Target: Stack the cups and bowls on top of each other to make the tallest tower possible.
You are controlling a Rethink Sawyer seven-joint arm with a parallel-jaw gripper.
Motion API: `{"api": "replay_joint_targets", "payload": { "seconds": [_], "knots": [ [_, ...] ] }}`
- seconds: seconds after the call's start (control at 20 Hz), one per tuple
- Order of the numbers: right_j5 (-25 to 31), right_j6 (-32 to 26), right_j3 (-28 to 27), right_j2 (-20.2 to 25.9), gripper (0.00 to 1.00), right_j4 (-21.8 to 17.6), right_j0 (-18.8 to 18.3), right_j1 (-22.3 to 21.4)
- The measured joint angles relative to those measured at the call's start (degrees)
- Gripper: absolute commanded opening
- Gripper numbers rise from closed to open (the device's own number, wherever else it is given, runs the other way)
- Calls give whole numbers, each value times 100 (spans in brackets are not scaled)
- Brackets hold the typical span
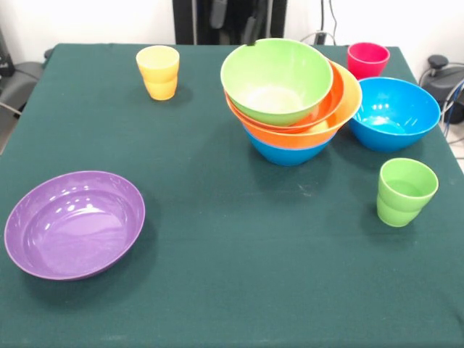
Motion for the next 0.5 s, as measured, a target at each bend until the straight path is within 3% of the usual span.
{"api": "replay_joint_targets", "payload": {
  "seconds": [0.5],
  "knots": [
    [0, 0, -180, 367, 100, -472, -456, 1]
  ]
}}
